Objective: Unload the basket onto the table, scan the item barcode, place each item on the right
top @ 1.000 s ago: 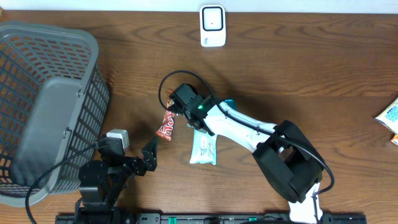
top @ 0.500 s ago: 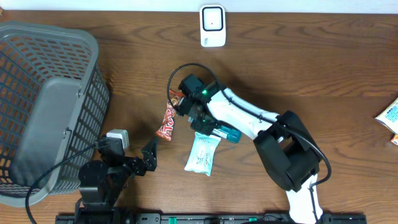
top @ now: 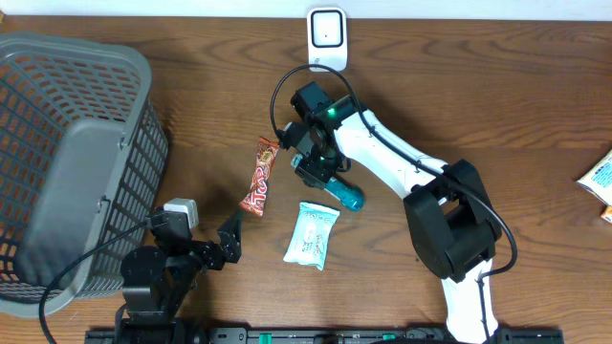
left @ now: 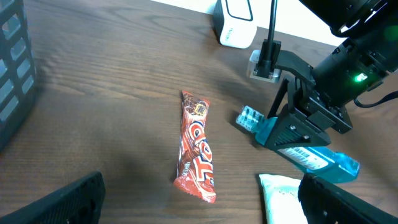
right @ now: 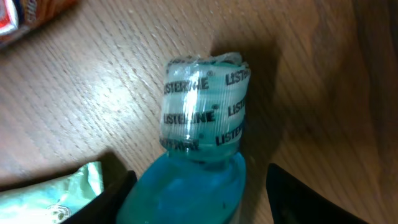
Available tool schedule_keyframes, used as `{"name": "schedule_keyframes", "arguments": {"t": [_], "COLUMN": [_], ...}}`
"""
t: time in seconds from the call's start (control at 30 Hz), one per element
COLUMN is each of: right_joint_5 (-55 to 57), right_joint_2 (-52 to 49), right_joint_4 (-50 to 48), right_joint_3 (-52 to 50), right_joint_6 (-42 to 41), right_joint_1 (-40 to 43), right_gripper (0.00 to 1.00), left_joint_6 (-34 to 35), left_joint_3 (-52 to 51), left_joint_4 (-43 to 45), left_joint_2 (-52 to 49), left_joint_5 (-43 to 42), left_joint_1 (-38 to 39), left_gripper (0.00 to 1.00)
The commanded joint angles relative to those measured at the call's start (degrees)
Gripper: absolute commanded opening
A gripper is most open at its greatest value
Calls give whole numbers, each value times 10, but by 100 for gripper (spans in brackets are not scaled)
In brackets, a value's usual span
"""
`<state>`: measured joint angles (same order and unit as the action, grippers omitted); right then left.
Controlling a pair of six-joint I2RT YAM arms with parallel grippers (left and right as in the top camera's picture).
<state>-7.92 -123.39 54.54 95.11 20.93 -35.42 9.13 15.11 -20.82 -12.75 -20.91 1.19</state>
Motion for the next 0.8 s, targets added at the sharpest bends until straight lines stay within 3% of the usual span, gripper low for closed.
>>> {"name": "schedule_keyframes", "arguments": {"t": [0.0, 0.27, 0.5, 0.77], "right_joint_5": [16, 16, 16, 13], "right_joint_2": [-4, -4, -4, -4], "right_joint_4": [-5, -13, -10, -9], "right_joint_3": [8, 8, 8, 8], "right_joint_6": [-3, -3, -3, -3], "right_joint_1": [4, 5, 6, 25], "right_gripper": [65, 64, 54, 54], "left_joint_6": [-5, -5, -5, -5], "left_joint_3": [1, 1, 1, 1], "left_joint_4": [0, 0, 0, 0], "left_joint_2": [2, 2, 2, 2], "left_joint_5": [-5, -5, -5, -5], "left_joint_1": [1, 1, 1, 1], "left_gripper": [99, 99, 99, 99]}}
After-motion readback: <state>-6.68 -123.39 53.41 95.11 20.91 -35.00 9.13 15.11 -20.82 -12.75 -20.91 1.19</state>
